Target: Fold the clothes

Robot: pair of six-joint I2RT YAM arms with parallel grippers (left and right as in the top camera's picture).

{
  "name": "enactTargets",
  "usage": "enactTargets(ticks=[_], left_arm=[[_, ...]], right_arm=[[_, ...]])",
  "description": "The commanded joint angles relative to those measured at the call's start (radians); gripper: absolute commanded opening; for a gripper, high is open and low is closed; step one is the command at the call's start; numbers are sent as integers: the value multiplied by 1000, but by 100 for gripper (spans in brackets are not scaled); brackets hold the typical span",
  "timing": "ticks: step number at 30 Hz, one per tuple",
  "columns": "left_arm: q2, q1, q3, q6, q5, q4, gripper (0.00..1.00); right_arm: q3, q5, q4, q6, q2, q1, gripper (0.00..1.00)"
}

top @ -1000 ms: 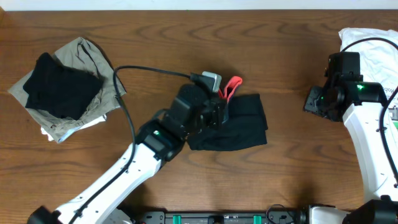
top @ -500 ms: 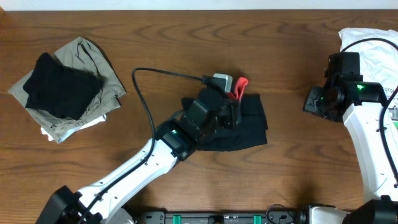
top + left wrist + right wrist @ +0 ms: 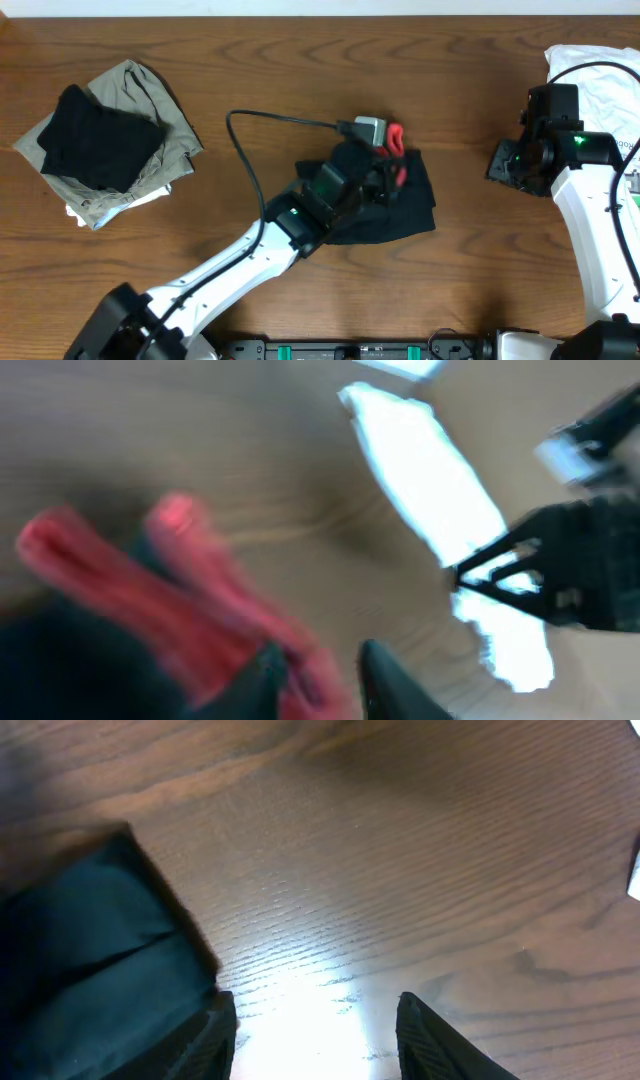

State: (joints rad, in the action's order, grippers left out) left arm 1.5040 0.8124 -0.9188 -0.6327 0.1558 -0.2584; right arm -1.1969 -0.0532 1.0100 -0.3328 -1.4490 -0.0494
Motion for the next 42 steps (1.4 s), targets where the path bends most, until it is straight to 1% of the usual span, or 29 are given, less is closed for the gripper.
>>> enactTargets(ticks=[1,2,3,4,6,9,11,14,17,19,21,24,29,31,32,33,34,36,37,38,42], left_arm=[[40,37,-33,-46,114,-93,43],[48,41,-33,-46,140,-112,46],[50,42,-33,-43,151,-109,46],[48,38,-33,-25,154,-92,44],[26,11,-33,16,154,-41,36],[-45,-69,-33,40,154,47,36],[-111,-145,-33,70,148,139,36],[-196,-260,-33,76,100,321,36],[-254,-373,-33,79,51,531,36],[-265,-425,-33,79,49,620,36],[-263,-459,-32,79,49,686,36],[-257,-476,-32,79,48,734,36],[-256,-476,-32,79,37,732,37],[-256,-476,-32,80,34,732,36],[-256,-476,-32,80,34,733,36],[-256,-476,-32,83,34,733,36],[-256,-476,-32,83,34,733,36],[-256,-476,-32,83,34,733,36],[-256,-476,-32,83,34,733,36],[-256,-476,-32,83,34,733,36],[-256,-476,-32,83,33,732,37]], right_arm=[[-12,5,2,1,9,-9,50],[-12,6,3,0,9,-9,50],[-12,11,4,1,9,-9,50],[-12,21,5,1,9,-9,50],[-12,60,9,18,9,-9,50],[-12,196,3,111,8,-5,51],[-11,301,5,177,5,6,54],[-1,426,13,243,-8,37,58],[33,476,5,253,-37,82,64],[63,489,-16,252,-63,111,68],[98,513,-54,252,-95,137,69],[148,534,-127,251,-154,164,72],[176,628,-216,253,-260,187,72],[176,634,-235,253,-292,195,71],[176,634,-243,253,-308,200,69],[176,634,-252,253,-322,203,63],[176,634,-257,253,-330,206,55],[176,634,-260,253,-337,209,27],[176,635,-259,262,-335,208,11],[176,638,-258,268,-329,207,2],[156,660,-216,300,-283,199,1]])
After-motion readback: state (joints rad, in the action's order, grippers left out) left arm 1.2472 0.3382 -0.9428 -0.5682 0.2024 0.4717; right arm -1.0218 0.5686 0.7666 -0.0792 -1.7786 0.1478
